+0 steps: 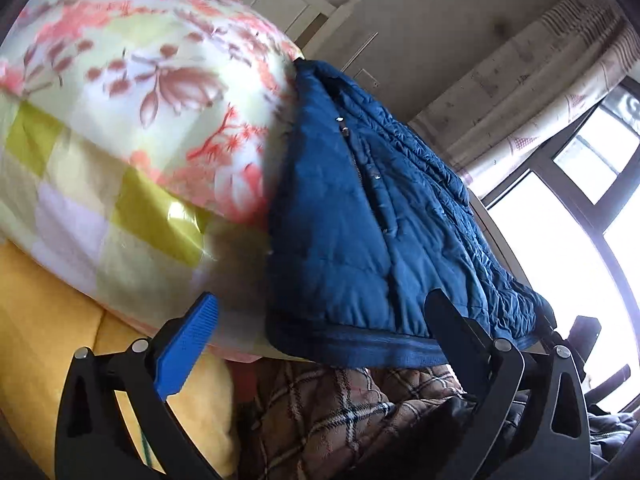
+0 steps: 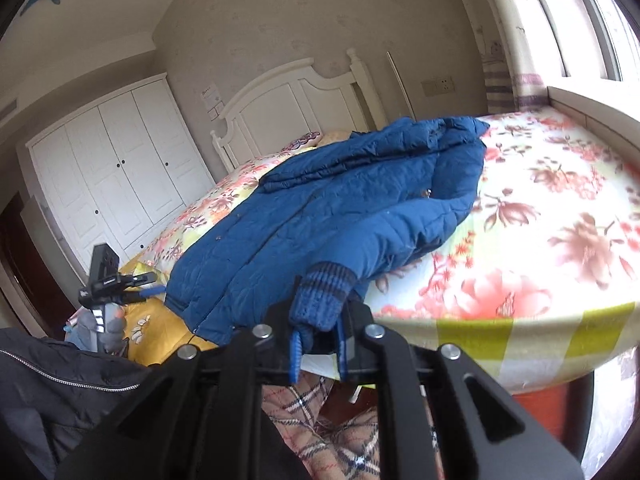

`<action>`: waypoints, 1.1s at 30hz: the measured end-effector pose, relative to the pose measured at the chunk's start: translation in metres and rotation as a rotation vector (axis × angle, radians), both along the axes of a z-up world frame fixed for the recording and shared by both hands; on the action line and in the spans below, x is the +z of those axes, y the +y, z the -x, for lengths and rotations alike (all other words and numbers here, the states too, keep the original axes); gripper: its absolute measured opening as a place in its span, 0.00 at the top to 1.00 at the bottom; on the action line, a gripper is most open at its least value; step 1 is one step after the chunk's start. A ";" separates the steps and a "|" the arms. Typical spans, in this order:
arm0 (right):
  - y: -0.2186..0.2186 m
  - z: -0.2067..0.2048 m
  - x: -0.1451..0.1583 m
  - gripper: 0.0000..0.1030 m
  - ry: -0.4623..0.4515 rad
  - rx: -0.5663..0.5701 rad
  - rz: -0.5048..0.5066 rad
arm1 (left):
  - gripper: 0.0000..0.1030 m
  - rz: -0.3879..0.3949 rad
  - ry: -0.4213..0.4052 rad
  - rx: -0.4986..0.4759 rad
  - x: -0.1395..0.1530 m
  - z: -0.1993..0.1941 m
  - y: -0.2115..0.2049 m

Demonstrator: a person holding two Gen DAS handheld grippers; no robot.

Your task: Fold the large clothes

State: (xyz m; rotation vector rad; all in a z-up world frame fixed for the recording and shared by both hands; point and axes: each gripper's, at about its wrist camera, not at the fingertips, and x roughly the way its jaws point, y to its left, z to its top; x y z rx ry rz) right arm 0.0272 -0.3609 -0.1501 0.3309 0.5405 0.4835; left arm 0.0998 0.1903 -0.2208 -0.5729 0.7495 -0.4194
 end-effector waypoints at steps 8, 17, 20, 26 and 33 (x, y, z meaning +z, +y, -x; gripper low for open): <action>-0.001 0.001 -0.004 0.88 0.008 0.003 0.002 | 0.19 -0.020 -0.009 -0.115 -0.008 -0.023 -0.028; 0.008 0.003 -0.005 0.88 0.003 -0.005 0.037 | 0.88 0.054 -0.135 -0.058 0.026 0.014 -0.027; 0.005 0.005 -0.001 0.88 -0.024 -0.031 -0.019 | 0.88 0.144 -0.189 -0.063 0.049 0.009 -0.027; -0.011 -0.026 0.036 0.89 -0.081 -0.097 -0.119 | 0.88 0.222 -0.277 -0.086 0.108 -0.053 -0.040; -0.031 -0.169 0.110 0.89 -0.095 -0.148 -0.136 | 0.88 0.161 -0.238 -0.013 0.181 -0.196 -0.087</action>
